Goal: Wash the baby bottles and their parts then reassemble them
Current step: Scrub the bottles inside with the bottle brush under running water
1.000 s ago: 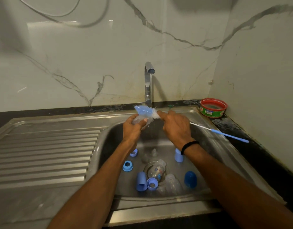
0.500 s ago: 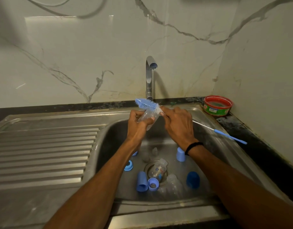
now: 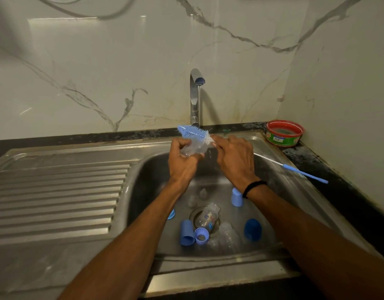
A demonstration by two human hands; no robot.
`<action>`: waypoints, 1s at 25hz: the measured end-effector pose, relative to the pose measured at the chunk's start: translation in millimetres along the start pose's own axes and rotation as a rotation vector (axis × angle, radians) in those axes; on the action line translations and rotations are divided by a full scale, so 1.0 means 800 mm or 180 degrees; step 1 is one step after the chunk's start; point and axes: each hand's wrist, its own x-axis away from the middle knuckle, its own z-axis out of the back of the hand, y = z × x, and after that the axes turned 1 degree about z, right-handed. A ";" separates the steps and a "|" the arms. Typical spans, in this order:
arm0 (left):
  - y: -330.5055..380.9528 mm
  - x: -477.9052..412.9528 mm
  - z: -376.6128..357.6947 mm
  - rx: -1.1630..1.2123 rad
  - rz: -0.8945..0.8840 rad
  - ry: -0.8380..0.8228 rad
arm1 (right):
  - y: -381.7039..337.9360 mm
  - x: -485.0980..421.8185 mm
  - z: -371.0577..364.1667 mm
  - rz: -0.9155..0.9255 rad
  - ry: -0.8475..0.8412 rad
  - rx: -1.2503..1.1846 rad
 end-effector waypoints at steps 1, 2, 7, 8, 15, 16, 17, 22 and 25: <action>0.001 -0.001 0.003 0.0025 0.0039 0.0118 | -0.001 0.000 0.000 0.0003 0.0021 -0.0037; 0.001 -0.002 0.006 0.0017 0.0043 0.0265 | -0.002 0.000 -0.001 0.0028 0.0037 -0.0052; 0.007 0.004 -0.005 0.0142 -0.0007 0.0139 | -0.001 -0.003 -0.001 -0.0025 -0.0004 0.0007; 0.006 0.003 -0.006 0.0131 0.0015 0.0188 | 0.000 -0.003 0.000 -0.0034 -0.0030 0.0005; 0.005 0.007 -0.009 0.0109 -0.0054 0.0083 | -0.006 -0.001 0.005 -0.0070 -0.0152 -0.0020; 0.006 0.007 -0.010 0.0099 -0.0105 0.0032 | -0.006 -0.001 0.004 -0.0087 -0.0149 -0.0029; 0.007 0.004 -0.011 0.0100 -0.0093 0.0016 | -0.004 -0.004 0.005 -0.0110 -0.0119 -0.0044; -0.003 -0.005 -0.005 0.0670 0.0623 0.0184 | -0.007 0.000 0.002 -0.0048 -0.0140 0.0011; -0.010 -0.012 -0.007 0.0892 0.1096 0.0347 | -0.002 0.002 0.000 -0.0062 -0.0206 -0.0019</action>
